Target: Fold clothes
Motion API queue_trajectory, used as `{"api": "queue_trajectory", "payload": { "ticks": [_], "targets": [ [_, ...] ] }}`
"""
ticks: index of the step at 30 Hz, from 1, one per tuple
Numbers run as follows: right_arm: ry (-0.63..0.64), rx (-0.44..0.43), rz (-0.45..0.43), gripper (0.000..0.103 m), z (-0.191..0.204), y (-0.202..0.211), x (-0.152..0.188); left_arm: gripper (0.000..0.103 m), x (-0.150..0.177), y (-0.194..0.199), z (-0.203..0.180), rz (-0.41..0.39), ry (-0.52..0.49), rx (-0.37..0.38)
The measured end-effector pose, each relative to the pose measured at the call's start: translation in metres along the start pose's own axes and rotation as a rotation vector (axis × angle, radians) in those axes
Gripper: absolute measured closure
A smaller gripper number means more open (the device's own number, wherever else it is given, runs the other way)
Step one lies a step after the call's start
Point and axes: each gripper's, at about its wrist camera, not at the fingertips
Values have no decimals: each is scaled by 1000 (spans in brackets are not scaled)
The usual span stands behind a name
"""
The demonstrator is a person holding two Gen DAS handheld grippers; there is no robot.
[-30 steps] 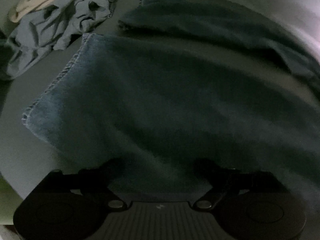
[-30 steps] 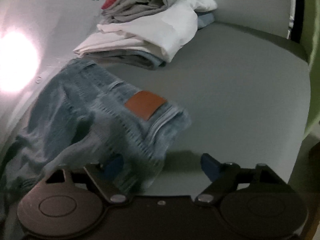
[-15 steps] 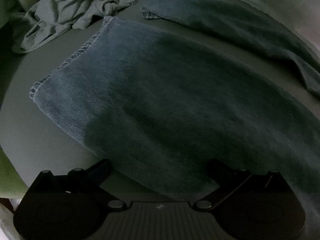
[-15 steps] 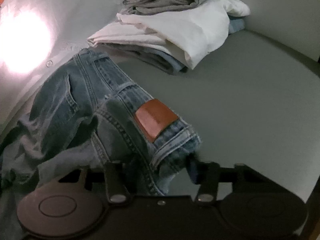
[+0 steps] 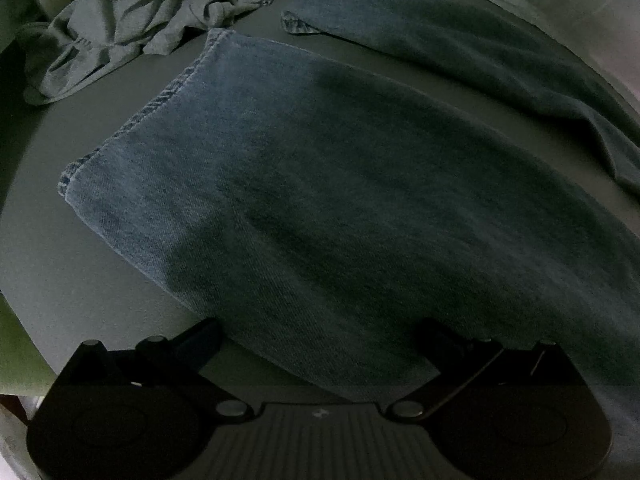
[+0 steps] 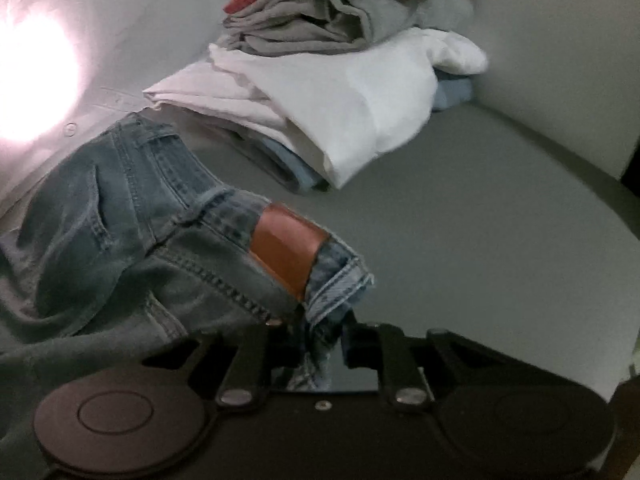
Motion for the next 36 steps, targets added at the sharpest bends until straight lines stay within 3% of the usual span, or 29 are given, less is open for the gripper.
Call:
{"api": "queue_trajectory", "payload": {
  "ticks": [1,3,5,9,11,16,18,24,27,29,33,36],
  "targets": [
    [5,20,1,81,2,1,0,0,-1,-1,0,0,0,0],
    [26,65,6,65,7,2,-1,0,-2,-1,-1,1,0,1],
    [51,105,9,56,11,7,-3,0,-2,-2,-1,1,-2,1],
    [110,116,-38,34,30,32,2,0,-5,-2,0,11,-3,1],
    [144,81,-54,24,47,45,10,0,-7,-2,0,21,-6,2],
    [302,-77,-46,15,114,64,48,0,-12,-2,-1,42,-15,2],
    [365,-142,-55,5,146,67,67,0,-11,-2,-1,42,-18,2],
    [566,-313,53,1,241,62,124,0,-9,-2,-1,35,-37,4],
    [604,-361,134,1,270,55,147,0,-10,-2,-1,45,-70,7],
    [610,-358,178,0,280,49,158,0,-12,-2,0,64,-104,11],
    [655,-254,162,0,294,48,170,0,-18,-1,1,119,-191,27],
    [619,-234,188,0,298,49,167,0,-26,2,9,150,-242,74]
  ]
}}
Point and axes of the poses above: each gripper's, at about its wrist camera, not at the fingertips, and y roughly against the way its jaws point, z to its left, x to its underside, and after that the axes turned 14 degrees about z, right-handed
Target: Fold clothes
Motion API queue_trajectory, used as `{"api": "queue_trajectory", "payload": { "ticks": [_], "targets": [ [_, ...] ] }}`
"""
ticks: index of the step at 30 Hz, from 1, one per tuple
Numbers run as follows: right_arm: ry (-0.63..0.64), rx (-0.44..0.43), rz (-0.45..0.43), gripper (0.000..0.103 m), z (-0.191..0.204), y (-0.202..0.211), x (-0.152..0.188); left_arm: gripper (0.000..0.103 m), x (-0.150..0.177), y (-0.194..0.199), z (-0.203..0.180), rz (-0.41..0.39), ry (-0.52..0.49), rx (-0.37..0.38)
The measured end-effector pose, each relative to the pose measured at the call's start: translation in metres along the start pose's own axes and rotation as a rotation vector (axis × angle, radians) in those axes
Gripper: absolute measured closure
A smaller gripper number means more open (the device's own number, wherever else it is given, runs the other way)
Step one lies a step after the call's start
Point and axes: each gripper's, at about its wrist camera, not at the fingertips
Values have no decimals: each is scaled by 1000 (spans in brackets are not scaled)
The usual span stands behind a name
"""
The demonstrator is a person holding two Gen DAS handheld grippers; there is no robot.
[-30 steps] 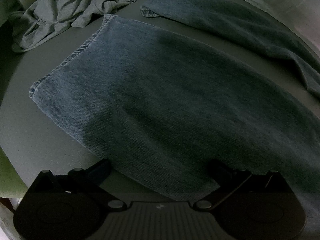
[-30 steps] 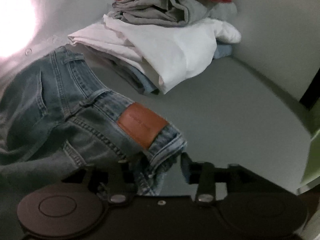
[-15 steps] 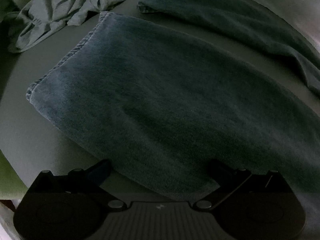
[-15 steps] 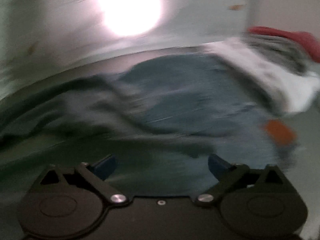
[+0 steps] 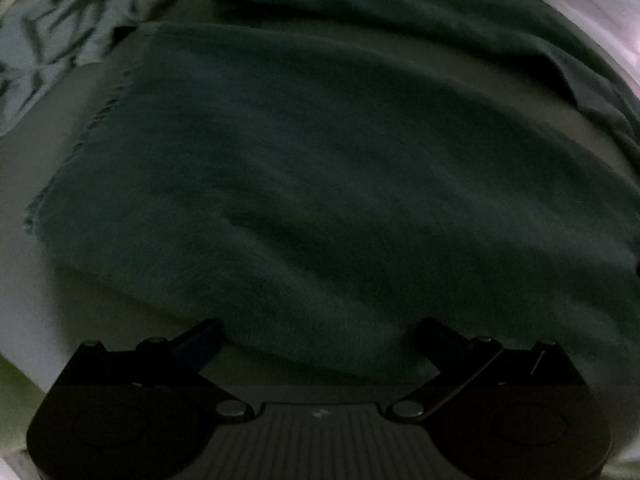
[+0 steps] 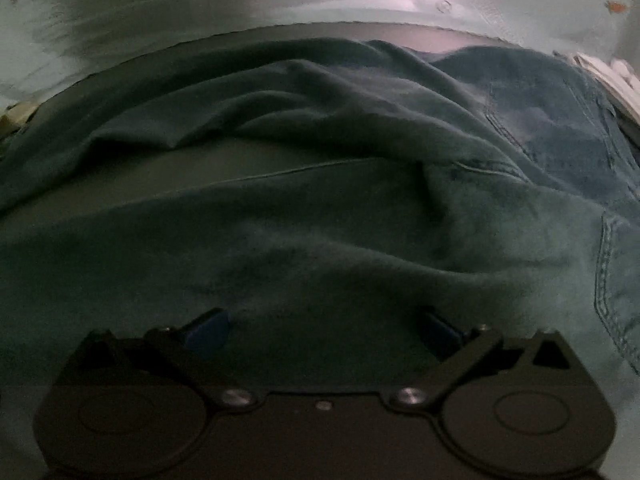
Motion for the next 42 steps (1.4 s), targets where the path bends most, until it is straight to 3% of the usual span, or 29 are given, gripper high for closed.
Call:
{"api": "queue_trajectory", "payload": {
  "ticks": [5,10,18,26,35,36,38,39,42],
  "targets": [
    [-3,12,-23,0,21,2,-5,0,-27,29,33,-94,22,78],
    [10,34,-45,0,51,-2,-25,0,-72,55,51,-207,-41,23],
    [82,59,-57,0,98,-12,-69,0,-160,64,69,-272,-112,-23],
    [119,96,2,0,127,-41,-106,0,-250,51,68,-305,-166,-72],
    [26,58,17,0,128,-50,-111,3,-319,42,67,-370,-183,-5],
    [23,58,15,0,128,-50,-111,10,-324,40,68,-372,-180,7],
    [14,57,15,0,128,-51,-111,34,-334,36,69,-366,-165,48],
    [9,57,15,0,128,-51,-111,58,-337,34,69,-358,-154,63],
    [6,57,13,0,130,-53,-110,89,-335,35,62,-395,-160,12]
  ]
}}
Point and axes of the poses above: each gripper's, at about its wrist camera, not at the fingertips, and y roughly against the way its jaws point, z to its left, x to its underside, and after that the axes turned 14 degrees about z, right-handed
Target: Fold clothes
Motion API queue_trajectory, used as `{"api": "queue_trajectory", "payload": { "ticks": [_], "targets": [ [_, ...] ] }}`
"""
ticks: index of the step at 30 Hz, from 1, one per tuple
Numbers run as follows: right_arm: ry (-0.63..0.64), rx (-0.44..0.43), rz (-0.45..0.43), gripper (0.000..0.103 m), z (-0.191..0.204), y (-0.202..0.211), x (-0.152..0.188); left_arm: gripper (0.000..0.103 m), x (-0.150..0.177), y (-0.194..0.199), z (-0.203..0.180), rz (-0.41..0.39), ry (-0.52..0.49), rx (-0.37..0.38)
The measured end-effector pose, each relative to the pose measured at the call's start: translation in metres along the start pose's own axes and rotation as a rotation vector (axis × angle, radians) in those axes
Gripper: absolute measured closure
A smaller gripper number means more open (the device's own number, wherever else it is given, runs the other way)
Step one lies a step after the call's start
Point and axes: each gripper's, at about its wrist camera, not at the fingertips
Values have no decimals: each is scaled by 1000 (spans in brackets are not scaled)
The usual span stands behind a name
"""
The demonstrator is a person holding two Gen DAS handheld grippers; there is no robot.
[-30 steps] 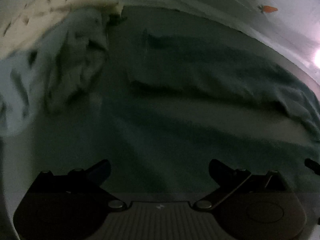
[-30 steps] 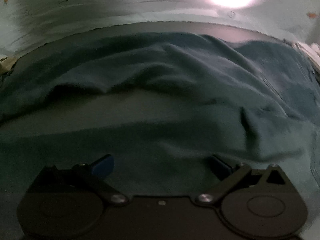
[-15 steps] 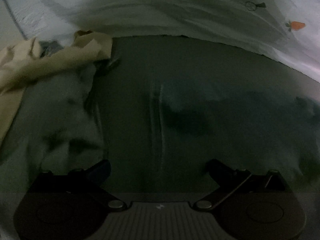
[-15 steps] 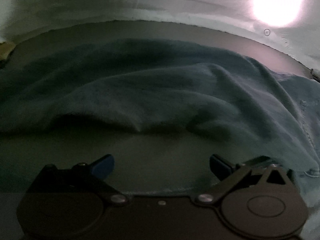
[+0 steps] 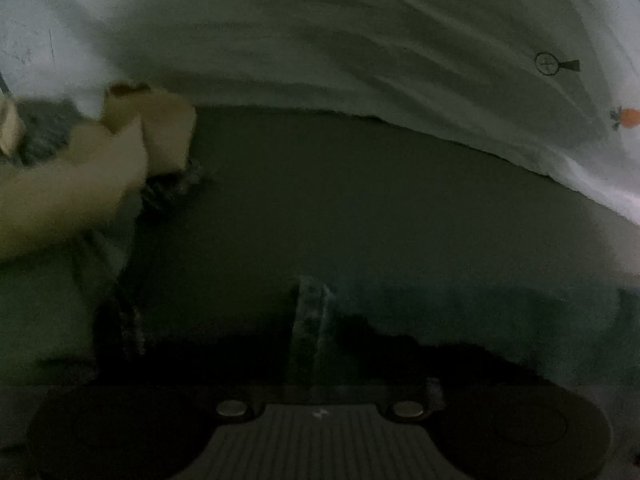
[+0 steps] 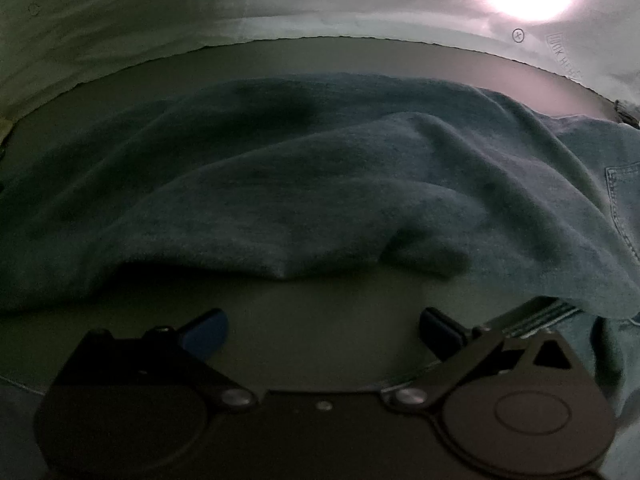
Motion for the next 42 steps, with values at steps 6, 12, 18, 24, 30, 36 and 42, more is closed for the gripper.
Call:
{"api": "queue_trajectory", "payload": {
  "ticks": [6,12,18,24,30,36,42],
  "targets": [
    [3,-3,-6,0,-5,-4,1,91,-25,31,3,-166,3,-74],
    [3,-5,-14,0,-5,-5,3,87,-69,31,5,-207,34,-146],
    [5,-8,-31,0,-6,-6,6,43,-54,21,2,-124,33,-163],
    [0,-8,-54,0,-6,-8,10,18,7,45,20,-63,112,-155],
    [-6,-5,-55,0,-4,-8,10,16,61,37,29,36,221,-119],
    [-4,-5,-63,0,-3,-7,11,80,76,34,23,0,253,-98],
    [1,-6,-64,0,-5,-8,11,90,77,58,17,-19,210,-126]
  ]
}}
Point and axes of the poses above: each gripper's, at about its wrist camera, not at the fingertips, and y roughly against the way its jaws point, z to its left, x to its underside, and after that the axes turned 14 degrees about z, right-handed
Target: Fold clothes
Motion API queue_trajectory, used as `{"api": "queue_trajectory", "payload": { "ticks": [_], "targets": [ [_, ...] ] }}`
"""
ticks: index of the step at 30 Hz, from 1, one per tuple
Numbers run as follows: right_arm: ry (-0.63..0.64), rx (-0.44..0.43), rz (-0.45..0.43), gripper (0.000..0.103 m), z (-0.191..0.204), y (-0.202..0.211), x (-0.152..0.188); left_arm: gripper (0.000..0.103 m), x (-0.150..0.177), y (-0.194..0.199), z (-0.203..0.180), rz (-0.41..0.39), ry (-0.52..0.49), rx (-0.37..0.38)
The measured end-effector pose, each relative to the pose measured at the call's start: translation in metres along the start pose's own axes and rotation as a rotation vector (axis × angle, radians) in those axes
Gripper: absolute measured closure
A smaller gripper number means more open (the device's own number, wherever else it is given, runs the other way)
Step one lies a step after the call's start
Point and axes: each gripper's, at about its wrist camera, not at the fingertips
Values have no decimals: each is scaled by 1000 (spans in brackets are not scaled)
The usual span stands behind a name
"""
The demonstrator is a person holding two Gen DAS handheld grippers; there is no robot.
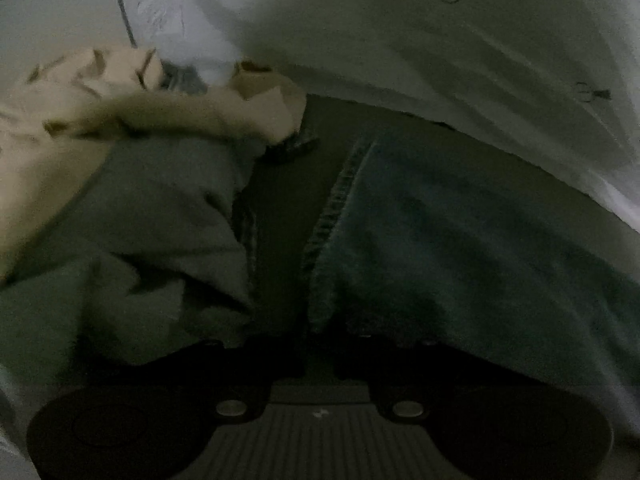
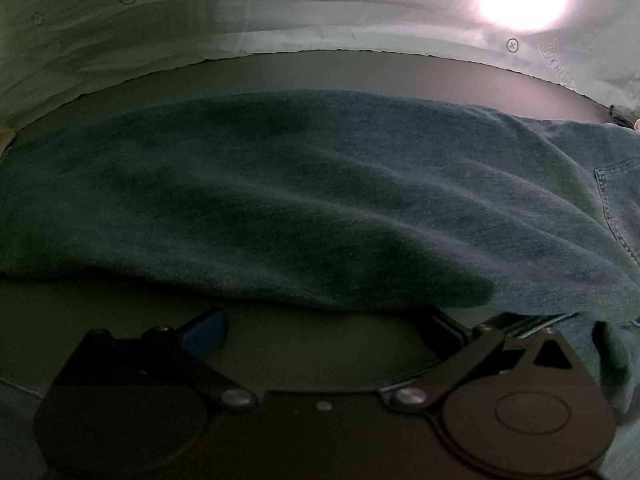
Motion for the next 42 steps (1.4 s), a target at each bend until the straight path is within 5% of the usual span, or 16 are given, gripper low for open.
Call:
{"api": "queue_trajectory", "payload": {
  "ticks": [13,20,27,37,42],
  "targets": [
    [35,-24,58,0,-18,12,2,89,10,-24,-17,10,-97,-156],
    [-247,-109,-28,0,-132,60,35,89,9,-22,-25,27,-70,-190],
    [-410,92,-114,0,-264,65,30,91,6,-23,-40,33,-35,-266],
    [-452,207,-243,3,-401,22,-57,91,-9,-26,-47,93,61,-310],
    [-397,129,-189,4,-433,-13,-102,92,-12,-31,-61,103,49,-382]
  ]
}}
Point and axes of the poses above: each gripper's, at about its wrist camera, not at the fingertips, and y roughly against the way its jaws point, z to its left, x to its underside, and after that the axes turned 14 degrees about z, right-handed
